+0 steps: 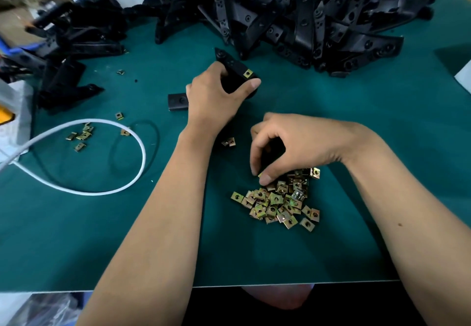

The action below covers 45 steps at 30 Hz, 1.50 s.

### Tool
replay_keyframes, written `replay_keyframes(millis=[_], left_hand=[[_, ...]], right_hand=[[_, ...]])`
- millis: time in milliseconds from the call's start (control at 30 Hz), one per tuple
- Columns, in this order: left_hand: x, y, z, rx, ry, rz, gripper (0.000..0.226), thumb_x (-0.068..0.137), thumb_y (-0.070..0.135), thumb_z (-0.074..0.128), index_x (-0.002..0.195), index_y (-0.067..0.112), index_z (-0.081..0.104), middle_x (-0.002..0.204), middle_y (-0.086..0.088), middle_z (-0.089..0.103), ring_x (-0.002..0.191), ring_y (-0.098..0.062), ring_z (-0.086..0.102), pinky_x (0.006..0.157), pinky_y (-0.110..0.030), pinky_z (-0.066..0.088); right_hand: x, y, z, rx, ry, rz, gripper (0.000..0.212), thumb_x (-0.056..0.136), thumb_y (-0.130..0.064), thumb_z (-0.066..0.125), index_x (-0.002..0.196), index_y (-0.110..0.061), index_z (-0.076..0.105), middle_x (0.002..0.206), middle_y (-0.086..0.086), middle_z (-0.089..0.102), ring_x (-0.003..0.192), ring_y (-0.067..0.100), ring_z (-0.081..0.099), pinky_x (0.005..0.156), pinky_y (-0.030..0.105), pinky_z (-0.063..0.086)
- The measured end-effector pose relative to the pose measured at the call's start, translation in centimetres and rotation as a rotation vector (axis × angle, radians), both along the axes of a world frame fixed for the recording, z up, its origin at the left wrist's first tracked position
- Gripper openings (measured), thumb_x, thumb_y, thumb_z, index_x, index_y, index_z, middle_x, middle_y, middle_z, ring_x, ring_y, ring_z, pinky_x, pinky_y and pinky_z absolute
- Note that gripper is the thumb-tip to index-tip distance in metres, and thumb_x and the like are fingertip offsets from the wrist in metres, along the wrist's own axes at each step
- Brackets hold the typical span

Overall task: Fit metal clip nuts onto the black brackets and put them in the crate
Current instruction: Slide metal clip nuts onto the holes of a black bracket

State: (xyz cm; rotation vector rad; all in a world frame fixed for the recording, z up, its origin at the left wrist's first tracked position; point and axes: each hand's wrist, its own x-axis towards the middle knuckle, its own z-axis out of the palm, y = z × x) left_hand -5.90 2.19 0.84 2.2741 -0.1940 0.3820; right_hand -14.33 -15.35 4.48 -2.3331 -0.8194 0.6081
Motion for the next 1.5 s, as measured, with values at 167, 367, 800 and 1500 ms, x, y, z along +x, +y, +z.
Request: replay_keyframes(millis=[167,367,800,1500], left_hand=[[0.0,0.0,-0.2,-0.029,0.006,0.005,0.054,0.075,0.071,0.073,0.094,0.021,0.064,0.085,0.014,0.065,0.089,-0.017,0.065,0.094,-0.049,0.051],[-0.1,0.1,-0.3,-0.069,0.027,-0.05,0.05,0.074,0.068,0.076,0.093,0.023,0.067,0.085,0.014,0.069,0.084,-0.008,0.065,0.082,-0.036,0.055],[-0.1,0.0,-0.3,-0.061,0.014,-0.098,0.045,0.077,0.063,0.079,0.09,0.021,0.067,0.083,0.013,0.068,0.079,-0.001,0.062,0.066,-0.014,0.044],[-1.9,-1.6,0.8,-0.005,-0.128,-0.403,0.028,0.089,0.043,0.073,0.081,0.017,0.064,0.079,0.008,0.068,0.082,-0.017,0.062,0.075,-0.029,0.048]], right_hand=[[0.2,-0.1,-0.4,0.01,-0.055,-0.08,0.011,0.079,-0.033,0.087,0.08,-0.032,0.077,0.086,-0.014,0.064,0.09,0.009,0.061,0.083,0.032,0.049],[1.0,-1.1,-1.0,0.217,-0.126,-0.285,0.007,0.089,-0.021,0.08,0.084,-0.022,0.075,0.082,-0.009,0.073,0.071,-0.004,0.062,0.07,0.012,0.044],[1.1,-1.6,-1.1,0.035,-0.159,-0.192,0.017,0.079,-0.029,0.088,0.092,-0.031,0.078,0.089,-0.013,0.065,0.08,0.003,0.057,0.07,0.016,0.044],[2.5,-3.2,-2.3,0.948,-0.189,-0.97,0.006,0.092,-0.004,0.073,0.091,-0.009,0.076,0.078,0.009,0.077,0.062,0.011,0.065,0.056,0.022,0.051]])
